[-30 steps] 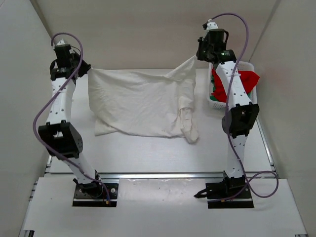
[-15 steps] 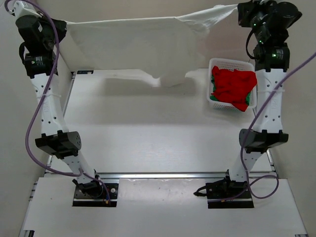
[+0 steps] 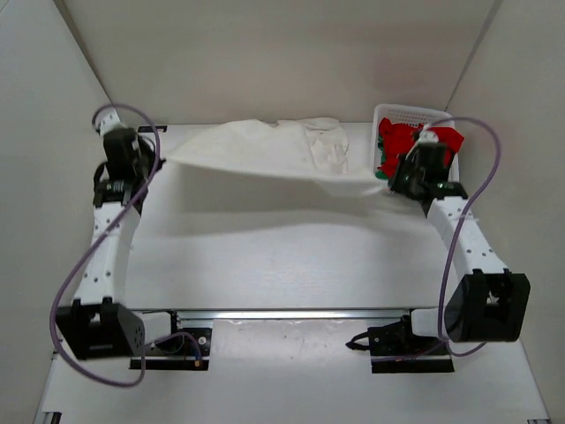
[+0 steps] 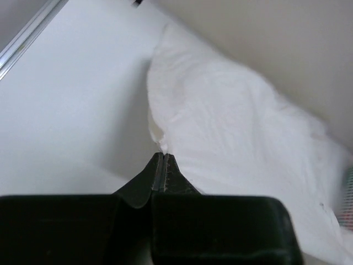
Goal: Fold and stack the t-shirts
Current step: Flatten out the tshirt, then grap the side of the flattened tshirt closest away from the robot with both arms
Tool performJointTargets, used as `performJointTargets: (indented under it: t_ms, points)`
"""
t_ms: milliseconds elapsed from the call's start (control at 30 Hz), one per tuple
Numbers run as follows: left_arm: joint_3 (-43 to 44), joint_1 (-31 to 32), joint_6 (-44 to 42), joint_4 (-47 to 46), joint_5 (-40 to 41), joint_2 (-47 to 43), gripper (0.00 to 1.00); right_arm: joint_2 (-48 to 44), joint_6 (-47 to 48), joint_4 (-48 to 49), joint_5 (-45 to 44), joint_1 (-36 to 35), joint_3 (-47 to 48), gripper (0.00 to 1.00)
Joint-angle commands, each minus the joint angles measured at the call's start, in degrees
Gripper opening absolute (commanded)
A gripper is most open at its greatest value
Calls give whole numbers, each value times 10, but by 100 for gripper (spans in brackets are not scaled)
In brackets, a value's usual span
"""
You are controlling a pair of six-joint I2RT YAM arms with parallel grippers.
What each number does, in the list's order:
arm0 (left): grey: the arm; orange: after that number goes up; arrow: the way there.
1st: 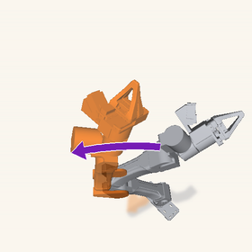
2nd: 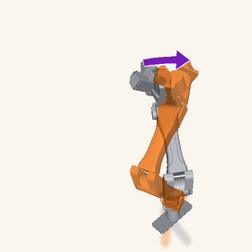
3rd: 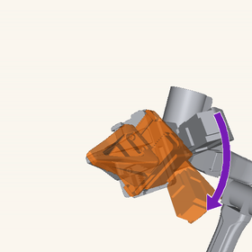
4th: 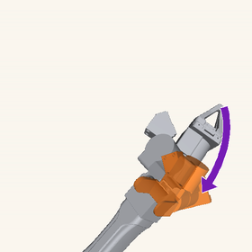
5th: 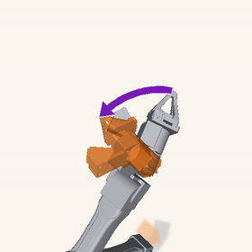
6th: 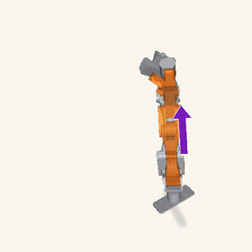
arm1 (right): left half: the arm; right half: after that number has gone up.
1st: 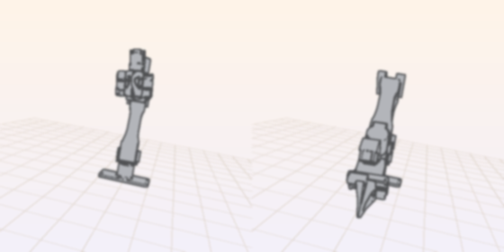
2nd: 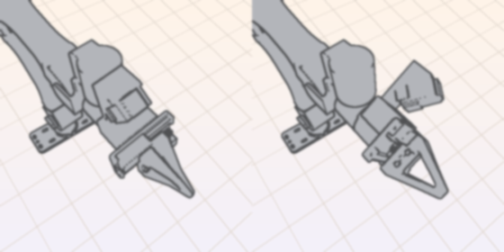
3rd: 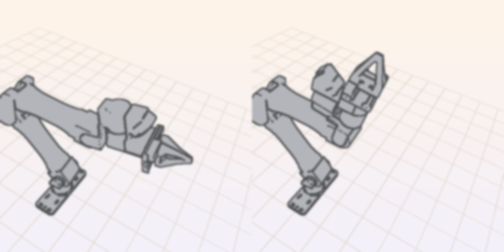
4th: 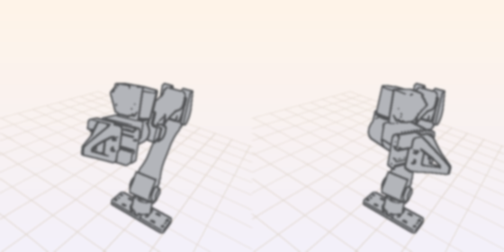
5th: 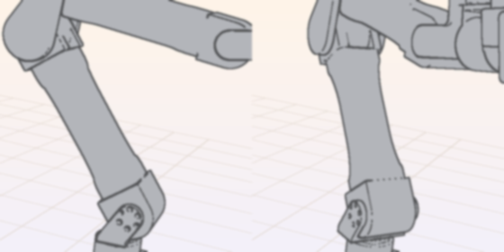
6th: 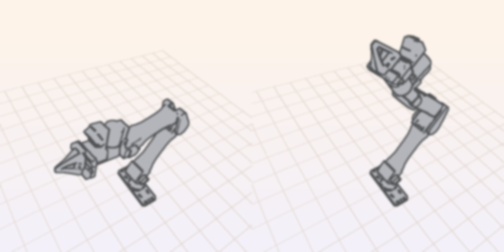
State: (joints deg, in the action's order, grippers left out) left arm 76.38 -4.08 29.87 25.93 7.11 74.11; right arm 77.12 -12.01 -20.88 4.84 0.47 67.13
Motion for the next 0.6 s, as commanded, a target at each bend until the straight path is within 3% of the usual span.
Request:
performJointTargets:
  t_ms: [0, 67, 233, 400, 433, 567]
  points:
    - [-126, -8, -26, -17, 94, -115, 0, -99, -7, -8, -38, -42, -107, 0]
    - [-252, -32, -9, -17, 56, -140, 0, -123, -22, -33, -12, -31, -174, 0]
    - [-422, -90, 30, -25, -47, -173, 0, -145, -25, -106, 50, -8, -263, 0]
    - [-466, -67, 35, 3, -52, -229, 0, -168, -31, -175, 81, -16, -285, 0]
    - [-468, -75, 28, 14, -59, -237, 0, -180, -34, -196, 35, -32, -273, 0]
    - [-469, -59, 24, 37, -55, -255, 0, -199, -22, -260, 62, -35, -216, 0]
